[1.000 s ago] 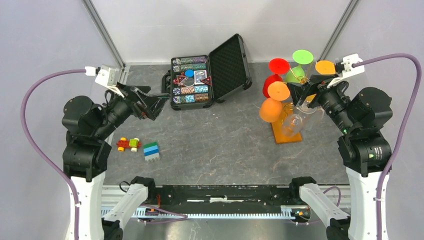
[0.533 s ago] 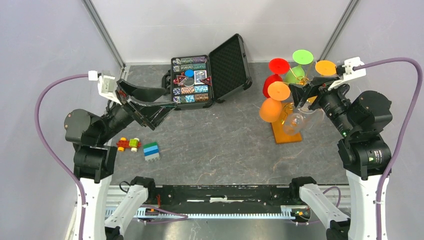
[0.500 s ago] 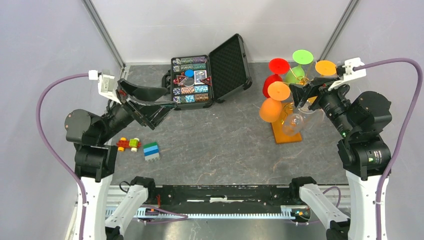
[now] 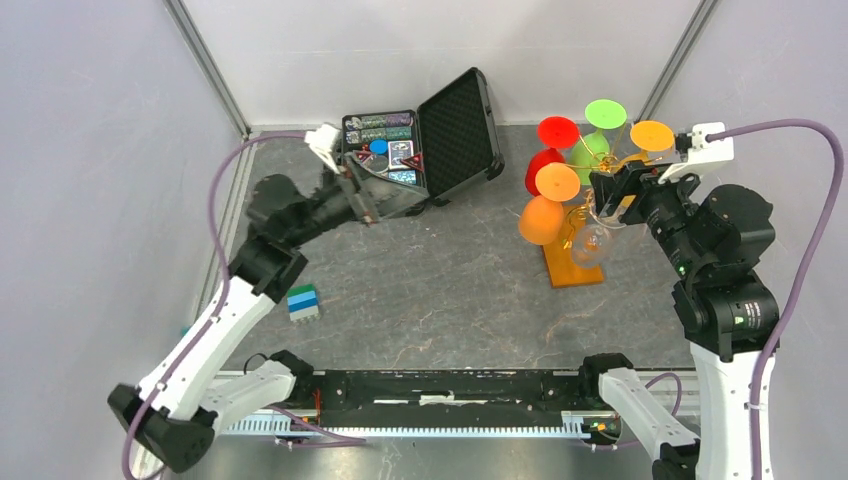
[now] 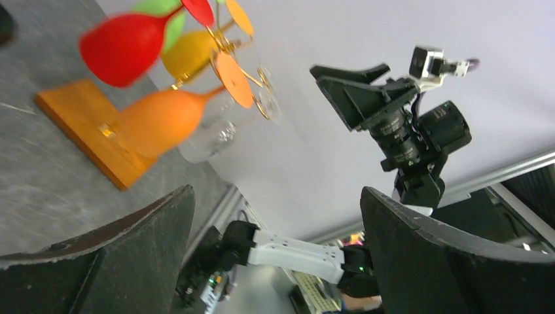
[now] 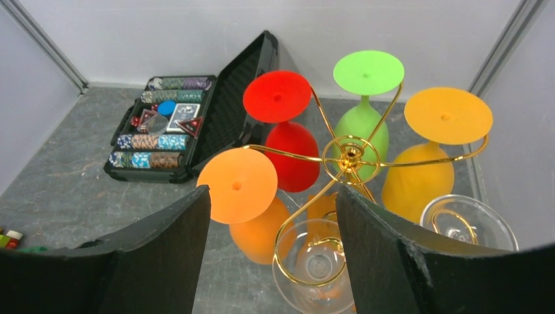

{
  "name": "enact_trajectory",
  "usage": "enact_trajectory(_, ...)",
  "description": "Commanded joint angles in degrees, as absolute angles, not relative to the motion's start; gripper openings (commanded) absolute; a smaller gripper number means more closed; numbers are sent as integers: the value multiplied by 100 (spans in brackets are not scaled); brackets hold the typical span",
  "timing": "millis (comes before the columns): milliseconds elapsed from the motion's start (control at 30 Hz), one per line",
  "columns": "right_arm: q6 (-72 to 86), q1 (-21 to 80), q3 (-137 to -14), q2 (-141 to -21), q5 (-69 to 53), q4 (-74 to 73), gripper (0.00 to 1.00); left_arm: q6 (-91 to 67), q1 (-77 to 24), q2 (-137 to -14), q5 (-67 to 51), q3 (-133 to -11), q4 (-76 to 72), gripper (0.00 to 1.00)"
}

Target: Take the wine glass off the wine glass rack

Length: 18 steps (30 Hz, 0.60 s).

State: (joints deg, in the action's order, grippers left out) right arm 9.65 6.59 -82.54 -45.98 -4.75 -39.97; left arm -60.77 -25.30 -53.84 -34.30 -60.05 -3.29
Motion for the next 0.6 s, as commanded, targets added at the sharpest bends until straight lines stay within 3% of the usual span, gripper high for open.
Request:
enact_trajectory(0,1039,634,-8376,-4687,-325,-4207,74,-6330,-3713,-5960,-2118,-6293,-703,100)
enact_trajectory(200,1058,632,-8431,-4677,-312,-4341,73,-6494,-4748,-7257,-1245,-6860,-858,90)
enact_trajectory(567,1184,632,-8468,-4571,-220,-4368,73,-7286,-5159,-9051,-868,-8158,-1028,83)
